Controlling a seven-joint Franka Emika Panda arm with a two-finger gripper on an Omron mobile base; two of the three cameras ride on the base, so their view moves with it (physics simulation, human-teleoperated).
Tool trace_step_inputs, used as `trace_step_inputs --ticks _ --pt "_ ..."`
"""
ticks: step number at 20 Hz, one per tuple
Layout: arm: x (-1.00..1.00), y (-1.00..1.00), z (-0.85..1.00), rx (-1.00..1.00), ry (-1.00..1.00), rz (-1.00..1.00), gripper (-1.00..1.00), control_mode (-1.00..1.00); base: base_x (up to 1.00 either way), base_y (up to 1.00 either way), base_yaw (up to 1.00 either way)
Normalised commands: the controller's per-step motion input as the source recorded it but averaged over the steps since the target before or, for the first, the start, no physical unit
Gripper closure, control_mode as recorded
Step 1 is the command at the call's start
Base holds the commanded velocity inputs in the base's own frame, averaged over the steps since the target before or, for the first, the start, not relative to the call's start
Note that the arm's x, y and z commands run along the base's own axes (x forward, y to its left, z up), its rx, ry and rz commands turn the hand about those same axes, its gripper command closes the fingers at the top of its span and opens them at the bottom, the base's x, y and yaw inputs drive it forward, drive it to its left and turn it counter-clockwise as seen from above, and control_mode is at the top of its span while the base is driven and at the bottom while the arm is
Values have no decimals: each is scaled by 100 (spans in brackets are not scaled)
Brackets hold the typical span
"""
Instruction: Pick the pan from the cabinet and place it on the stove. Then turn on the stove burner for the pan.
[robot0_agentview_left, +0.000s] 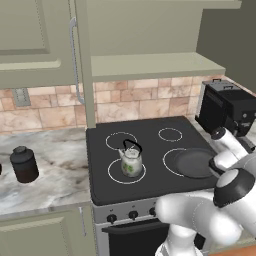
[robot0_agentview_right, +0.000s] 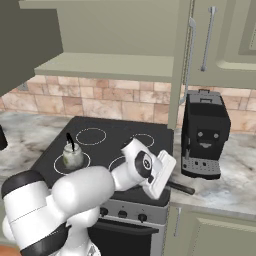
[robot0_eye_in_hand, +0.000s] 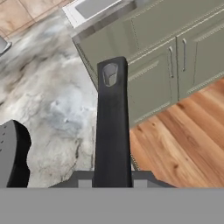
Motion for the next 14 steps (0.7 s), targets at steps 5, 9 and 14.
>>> trace_step_inputs --ticks 5,9,14 --pt "24 25 -24 0 0 -7 100 -100 0 0 0" --pt "25 20 -23 0 -1 -6 100 -100 0 0 0" --pt "27 19 -27 0 -3 -6 100 -100 0 0 0"
